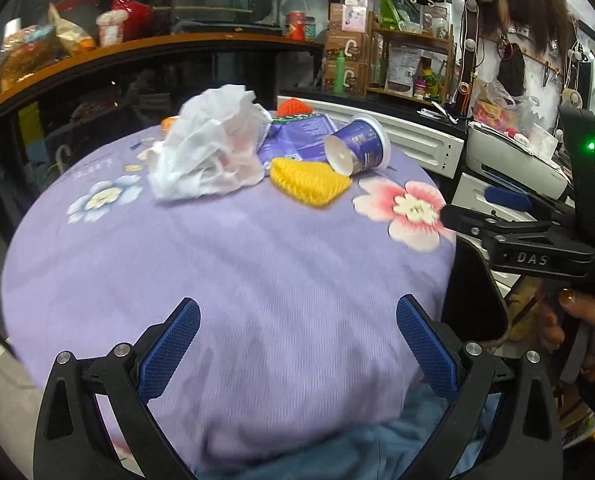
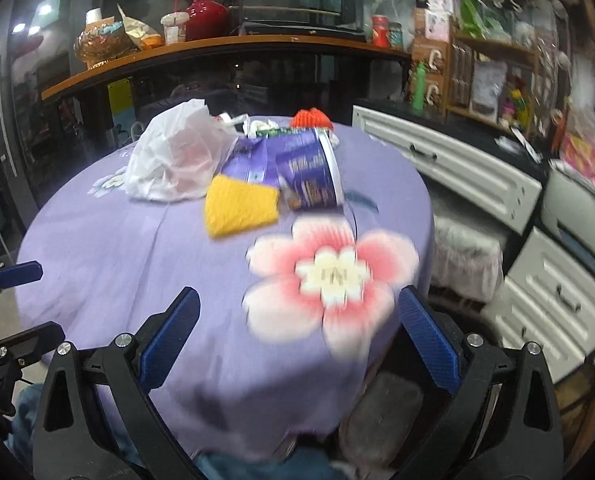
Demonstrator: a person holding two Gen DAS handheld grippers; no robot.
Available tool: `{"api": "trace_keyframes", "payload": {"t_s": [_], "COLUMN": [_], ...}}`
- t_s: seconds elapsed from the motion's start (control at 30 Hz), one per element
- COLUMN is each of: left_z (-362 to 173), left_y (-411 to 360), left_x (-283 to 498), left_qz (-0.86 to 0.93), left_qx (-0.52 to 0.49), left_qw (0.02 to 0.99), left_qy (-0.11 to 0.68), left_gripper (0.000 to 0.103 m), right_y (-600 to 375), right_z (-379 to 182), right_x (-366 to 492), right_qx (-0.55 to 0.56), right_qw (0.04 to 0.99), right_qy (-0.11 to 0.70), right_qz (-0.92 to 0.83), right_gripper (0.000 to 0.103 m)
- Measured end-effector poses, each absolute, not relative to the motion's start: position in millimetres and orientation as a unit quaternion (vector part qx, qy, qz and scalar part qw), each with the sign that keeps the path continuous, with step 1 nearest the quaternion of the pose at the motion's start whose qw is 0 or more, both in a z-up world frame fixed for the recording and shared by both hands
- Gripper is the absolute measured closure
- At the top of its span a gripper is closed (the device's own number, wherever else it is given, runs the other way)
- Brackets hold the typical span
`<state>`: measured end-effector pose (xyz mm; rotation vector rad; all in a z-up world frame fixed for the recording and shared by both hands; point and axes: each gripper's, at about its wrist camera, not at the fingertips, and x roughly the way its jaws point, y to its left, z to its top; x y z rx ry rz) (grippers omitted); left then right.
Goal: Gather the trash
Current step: 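Grasp the blue yogurt cup with the right gripper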
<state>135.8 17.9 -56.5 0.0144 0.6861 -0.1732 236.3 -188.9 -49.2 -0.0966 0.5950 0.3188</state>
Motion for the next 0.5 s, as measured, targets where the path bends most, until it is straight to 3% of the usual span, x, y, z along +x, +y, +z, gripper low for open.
{"api": "trace_keyframes", "payload": {"t_s": [0.5], "left_z": [-42], "left_y": [3], "left_x": [232], "left_qz": [-0.08], "left_qx": [0.064], "left_qw": [0.931], "left_qy": [0.349], "left_gripper": [0.011], "right_y": [-160], "right_z": [-36], "right_x": [385], "right_qx": [-0.065], "right_qw": [0.926], "right_qy": [0.326], "right_qz": [0.18], "right_gripper": [0.005]}}
